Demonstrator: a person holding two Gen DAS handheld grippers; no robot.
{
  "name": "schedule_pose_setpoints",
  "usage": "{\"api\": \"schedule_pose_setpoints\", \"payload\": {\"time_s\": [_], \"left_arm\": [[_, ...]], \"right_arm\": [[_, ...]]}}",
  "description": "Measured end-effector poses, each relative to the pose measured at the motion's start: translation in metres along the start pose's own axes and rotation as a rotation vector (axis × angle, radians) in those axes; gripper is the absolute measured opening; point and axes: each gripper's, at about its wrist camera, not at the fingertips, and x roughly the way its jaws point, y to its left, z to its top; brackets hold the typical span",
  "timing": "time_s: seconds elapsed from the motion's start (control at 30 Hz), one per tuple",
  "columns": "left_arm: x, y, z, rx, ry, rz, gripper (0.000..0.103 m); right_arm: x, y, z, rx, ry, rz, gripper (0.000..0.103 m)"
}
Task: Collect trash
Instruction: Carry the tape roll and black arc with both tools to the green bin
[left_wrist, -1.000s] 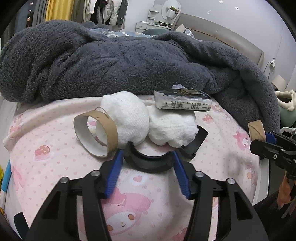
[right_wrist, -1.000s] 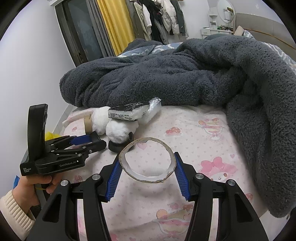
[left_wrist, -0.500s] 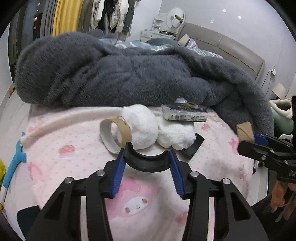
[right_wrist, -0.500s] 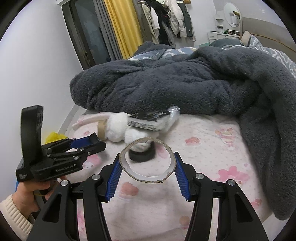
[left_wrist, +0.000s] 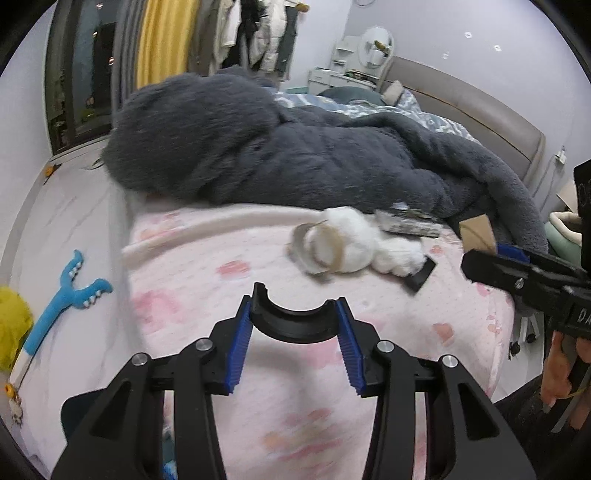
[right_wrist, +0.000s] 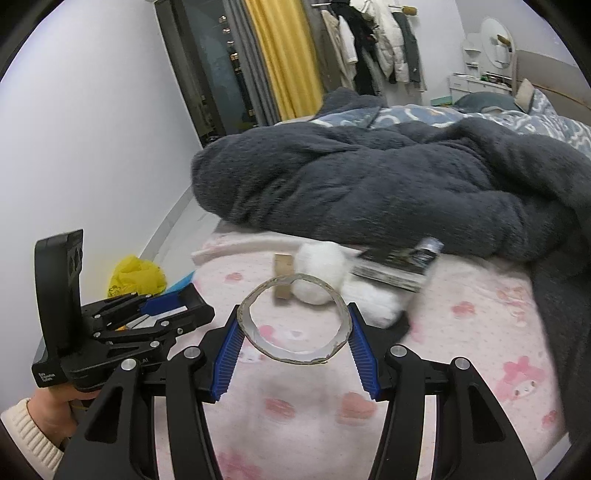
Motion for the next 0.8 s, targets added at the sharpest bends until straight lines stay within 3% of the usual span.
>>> {"api": "schedule_pose_setpoints", "payload": {"time_s": [0.47,0.8], "left_arm": [[-0.028,0.092,-0.042,-0.145,0.073,0.144,0.047],[-0.026,0.149,-0.082,-0.218,0.194,0.228,0.047]], "right_arm": [[0.036,0.083,0.011,-0.077,0.055,0.098,0.055],[0.059,0.139,0.013,-0.131,0.084,0.167,0.055]]}}
